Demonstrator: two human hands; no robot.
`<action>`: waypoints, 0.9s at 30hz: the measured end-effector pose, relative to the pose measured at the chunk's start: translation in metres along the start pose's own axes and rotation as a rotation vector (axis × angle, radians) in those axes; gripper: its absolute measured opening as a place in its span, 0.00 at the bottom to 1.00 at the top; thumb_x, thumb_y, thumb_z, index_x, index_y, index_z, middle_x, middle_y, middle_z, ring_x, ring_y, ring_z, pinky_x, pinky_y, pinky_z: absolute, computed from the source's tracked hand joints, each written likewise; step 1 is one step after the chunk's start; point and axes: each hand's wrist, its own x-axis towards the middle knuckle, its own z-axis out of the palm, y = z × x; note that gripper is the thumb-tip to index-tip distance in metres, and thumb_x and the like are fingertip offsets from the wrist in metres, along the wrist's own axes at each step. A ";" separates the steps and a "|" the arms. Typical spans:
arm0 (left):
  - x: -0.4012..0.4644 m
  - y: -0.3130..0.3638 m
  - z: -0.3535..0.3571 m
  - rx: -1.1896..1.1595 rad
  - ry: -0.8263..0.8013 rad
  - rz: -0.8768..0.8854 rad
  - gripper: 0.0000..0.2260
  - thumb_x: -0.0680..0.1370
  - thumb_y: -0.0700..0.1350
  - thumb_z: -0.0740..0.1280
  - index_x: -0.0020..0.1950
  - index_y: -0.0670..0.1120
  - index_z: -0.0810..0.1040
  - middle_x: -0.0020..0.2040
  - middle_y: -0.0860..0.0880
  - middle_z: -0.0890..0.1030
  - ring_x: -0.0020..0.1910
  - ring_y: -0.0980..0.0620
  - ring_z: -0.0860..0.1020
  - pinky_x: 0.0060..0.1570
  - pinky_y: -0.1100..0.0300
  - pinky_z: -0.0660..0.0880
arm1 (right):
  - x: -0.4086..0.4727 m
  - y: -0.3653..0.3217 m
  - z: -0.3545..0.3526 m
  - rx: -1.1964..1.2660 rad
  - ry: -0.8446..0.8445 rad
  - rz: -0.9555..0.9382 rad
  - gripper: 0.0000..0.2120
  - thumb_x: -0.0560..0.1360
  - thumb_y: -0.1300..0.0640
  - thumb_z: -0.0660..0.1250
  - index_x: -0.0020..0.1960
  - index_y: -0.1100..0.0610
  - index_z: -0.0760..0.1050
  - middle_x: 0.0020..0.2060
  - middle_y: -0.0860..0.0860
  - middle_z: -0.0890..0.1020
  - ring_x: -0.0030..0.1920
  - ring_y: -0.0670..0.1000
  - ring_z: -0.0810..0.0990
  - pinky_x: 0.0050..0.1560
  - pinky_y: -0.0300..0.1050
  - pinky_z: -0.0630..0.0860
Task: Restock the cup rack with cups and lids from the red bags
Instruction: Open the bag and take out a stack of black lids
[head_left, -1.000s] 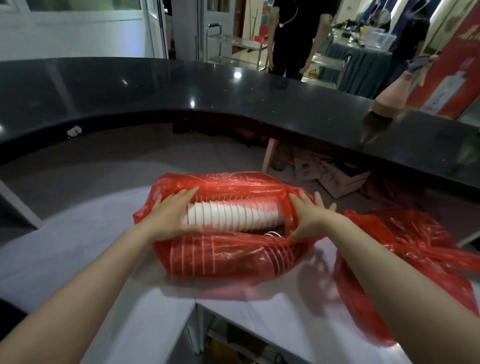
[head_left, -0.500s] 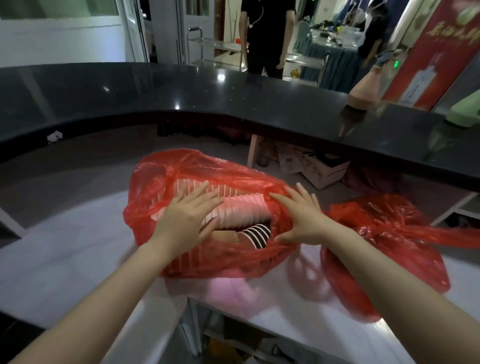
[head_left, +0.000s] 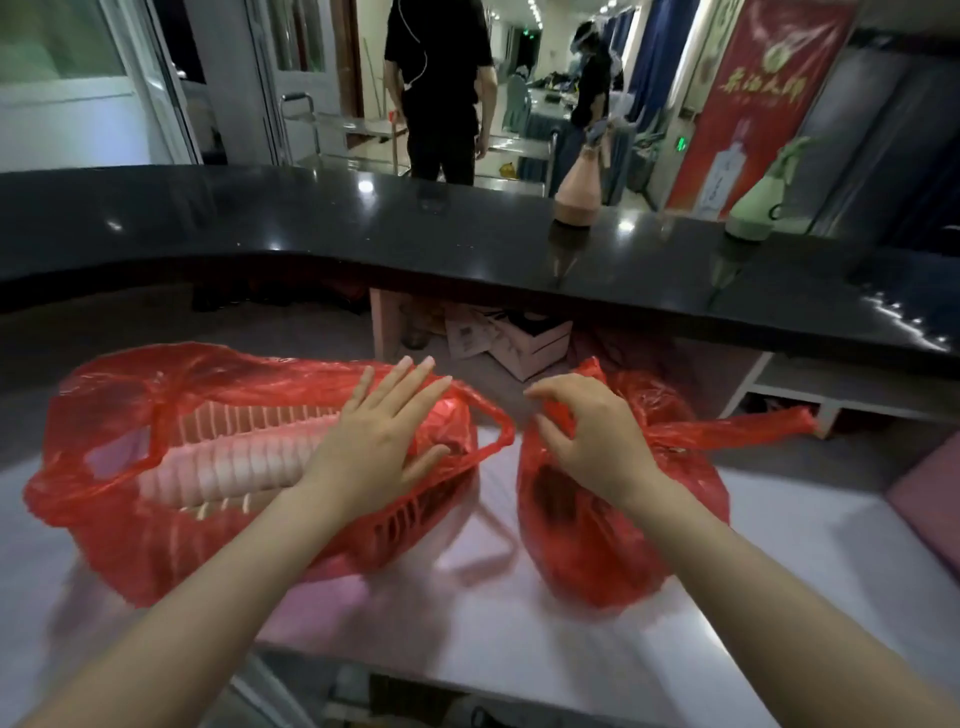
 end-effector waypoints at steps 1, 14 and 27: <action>0.006 0.011 0.002 -0.019 0.006 -0.001 0.30 0.75 0.60 0.55 0.73 0.45 0.67 0.74 0.43 0.65 0.73 0.42 0.62 0.71 0.43 0.54 | -0.005 0.013 -0.008 -0.006 0.005 0.009 0.12 0.70 0.67 0.70 0.52 0.58 0.80 0.48 0.52 0.82 0.51 0.55 0.79 0.54 0.40 0.69; 0.076 0.162 0.041 -0.456 0.396 -0.114 0.11 0.76 0.44 0.62 0.54 0.44 0.80 0.53 0.51 0.80 0.53 0.57 0.76 0.56 0.67 0.71 | -0.014 0.157 -0.050 -0.266 -0.434 -0.085 0.26 0.71 0.69 0.61 0.64 0.47 0.75 0.71 0.48 0.70 0.73 0.54 0.62 0.71 0.51 0.61; 0.064 0.187 0.138 -0.132 -0.225 -0.162 0.23 0.77 0.48 0.51 0.69 0.68 0.65 0.72 0.59 0.68 0.68 0.54 0.70 0.65 0.59 0.69 | -0.033 0.205 -0.055 -0.338 -0.401 0.016 0.08 0.75 0.54 0.63 0.48 0.46 0.80 0.45 0.48 0.79 0.50 0.55 0.75 0.47 0.49 0.71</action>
